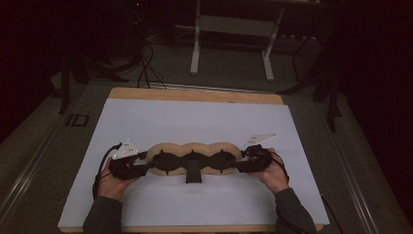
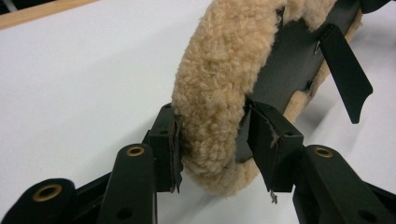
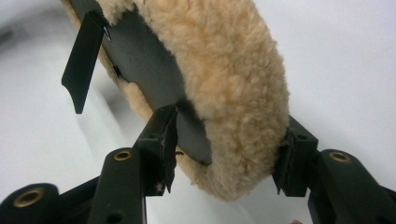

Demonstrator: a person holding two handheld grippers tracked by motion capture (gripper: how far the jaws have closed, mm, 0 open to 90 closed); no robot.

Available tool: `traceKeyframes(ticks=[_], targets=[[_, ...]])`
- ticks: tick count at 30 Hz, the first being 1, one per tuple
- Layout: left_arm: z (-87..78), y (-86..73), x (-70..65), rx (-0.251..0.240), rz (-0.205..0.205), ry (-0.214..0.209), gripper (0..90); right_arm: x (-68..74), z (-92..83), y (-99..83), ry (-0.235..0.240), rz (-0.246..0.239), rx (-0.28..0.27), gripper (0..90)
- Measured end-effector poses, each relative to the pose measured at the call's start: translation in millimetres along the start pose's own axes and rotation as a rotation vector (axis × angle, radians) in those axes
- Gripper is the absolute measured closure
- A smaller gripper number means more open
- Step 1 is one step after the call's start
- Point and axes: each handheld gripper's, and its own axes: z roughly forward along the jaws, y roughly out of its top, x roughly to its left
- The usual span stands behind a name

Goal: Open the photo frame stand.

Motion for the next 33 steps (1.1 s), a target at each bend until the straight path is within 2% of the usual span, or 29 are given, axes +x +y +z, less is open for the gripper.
traceKeyframes(ticks=[13, 23, 28, 33], targets=[[0.9, 13.4, 2.1, -0.035, 0.032, 0.024, 57.0, -5.8, -4.3, 3.3, -0.013, 0.011, -0.049, 47.0], [11.7, 16.4, 1.7, -0.028, 0.046, 0.057, 56.7, -11.1, -1.8, -0.9, -0.034, 0.020, -0.064, 46.6], [20.3, 19.6, -1.8, -0.021, 0.076, 0.083, 56.6, -13.5, -1.7, -3.1, -0.078, 0.010, -0.065, 44.9], [27.2, 21.1, -1.5, -0.023, 0.079, 0.094, 56.4, -16.5, -1.6, -4.9, -0.098, 0.008, -0.068, 44.6]])
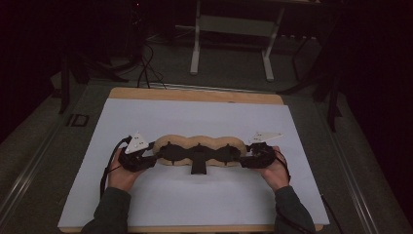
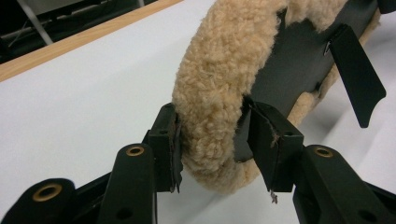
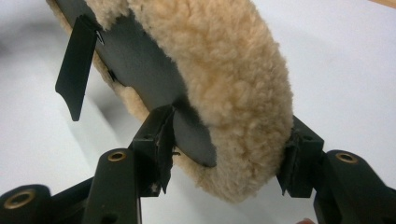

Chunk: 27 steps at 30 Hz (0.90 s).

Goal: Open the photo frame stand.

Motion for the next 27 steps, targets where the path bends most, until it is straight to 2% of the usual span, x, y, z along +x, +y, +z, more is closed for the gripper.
traceKeyframes(ticks=[8, 14, 16, 19, 25, 27], targets=[[14.3, 4.2, -2.7, -0.014, 0.011, 0.043, 56.1, -11.0, 5.9, -6.1, -0.024, 0.022, -0.009, 43.1], [22.9, 1.6, -2.4, -0.011, 0.009, 0.065, 55.6, -11.8, 7.3, -6.2, -0.064, -0.015, -0.024, 43.0], [24.8, 0.5, -3.1, -0.004, 0.013, 0.066, 55.4, -11.1, 9.6, -7.6, -0.081, -0.017, -0.020, 42.1], [24.9, 1.6, -4.3, -0.007, 0.020, 0.068, 55.3, -11.4, 11.8, -10.5, -0.082, -0.008, -0.020, 41.8], [22.5, 1.0, -4.0, -0.004, 0.002, 0.052, 54.6, -9.6, 10.1, -12.6, -0.075, 0.006, -0.016, 41.4], [21.1, 0.9, -3.1, -0.007, -0.012, 0.035, 54.2, -9.7, 9.2, -13.5, -0.064, 0.017, -0.021, 40.9]])
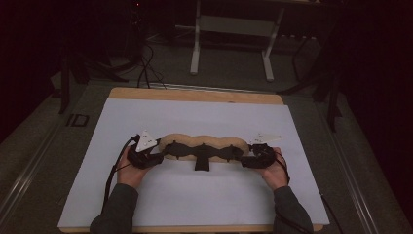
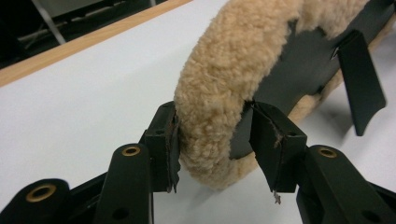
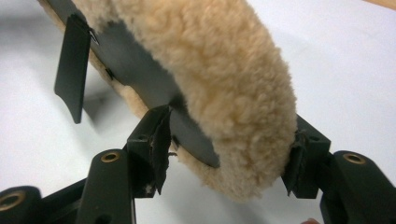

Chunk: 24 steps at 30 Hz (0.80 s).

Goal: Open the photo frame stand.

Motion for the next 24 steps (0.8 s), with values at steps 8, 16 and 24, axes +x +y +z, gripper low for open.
traceKeyframes(ticks=[8, 16, 24], targets=[[-6.9, -5.4, -0.4, -0.014, -0.016, -0.031, 54.1, 2.0, -3.5, -2.5, 0.024, 0.027, -0.007, 38.8], [-13.5, -9.3, -2.4, -0.014, -0.045, -0.054, 53.9, 7.3, -6.6, -4.9, 0.017, 0.012, -0.001, 37.8], [-19.5, -16.2, -3.8, -0.008, -0.089, -0.066, 54.1, 14.0, -10.6, -8.4, 0.007, 0.004, 0.003, 36.4]])
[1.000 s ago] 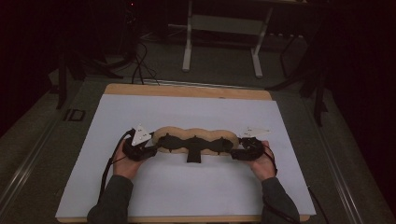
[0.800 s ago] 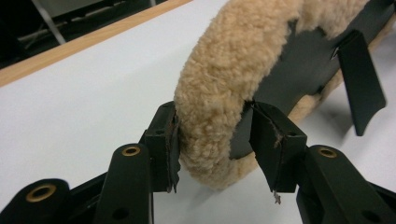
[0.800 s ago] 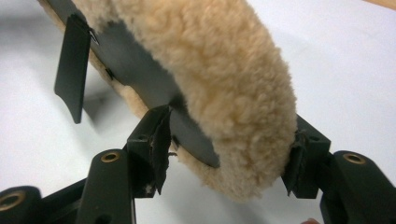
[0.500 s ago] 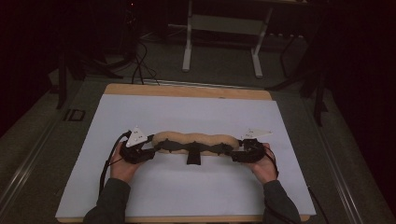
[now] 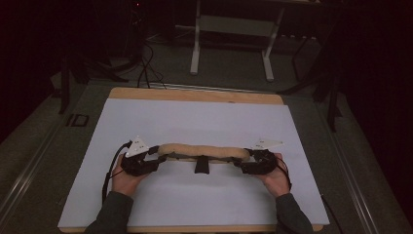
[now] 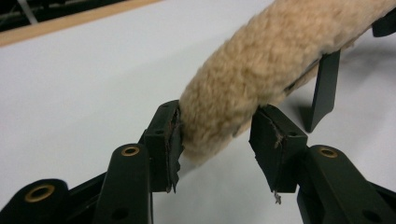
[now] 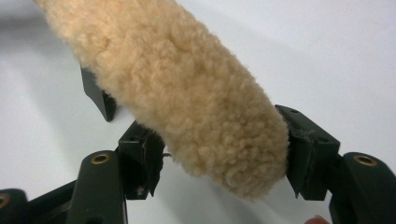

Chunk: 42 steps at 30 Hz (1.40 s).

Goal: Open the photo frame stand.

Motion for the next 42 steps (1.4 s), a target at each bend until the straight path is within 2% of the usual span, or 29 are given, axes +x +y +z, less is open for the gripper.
traceKeyframes(ticks=[5, 10, 16, 21, 28, 34, 38, 42], targets=[[-1.8, -3.3, 0.2, 0.014, -0.011, 0.000, 52.8, 1.9, -2.3, -3.4, -0.009, 0.020, -0.012, 35.3], [-6.3, -2.0, -2.4, 0.005, -0.011, -0.005, 50.2, -2.4, -6.6, -8.1, -0.033, 0.069, -0.009, 32.6], [-11.2, -1.0, 0.3, -0.018, -0.050, -0.022, 46.9, -5.6, -11.7, -11.2, -0.037, 0.102, 0.000, 31.5], [-18.5, -0.3, 5.5, -0.059, -0.087, -0.021, 44.8, -1.7, -7.9, -12.4, -0.030, 0.094, 0.041, 31.2], [-28.6, 0.8, 12.9, -0.121, -0.142, -0.005, 43.9, 2.5, -3.8, -14.0, -0.005, 0.089, 0.083, 26.0], [-34.1, 4.3, 16.4, -0.140, -0.153, 0.015, 43.8, 4.1, -9.5, -14.4, 0.029, 0.097, 0.072, 15.4], [-33.2, 5.1, 17.0, -0.153, -0.163, 0.014, 43.7, 5.8, -12.0, -15.3, 0.033, 0.092, 0.080, 13.8], [-28.8, 6.4, 14.2, -0.145, -0.152, 0.018, 45.3, 6.8, -12.8, -15.5, 0.032, 0.094, 0.095, 11.8]])
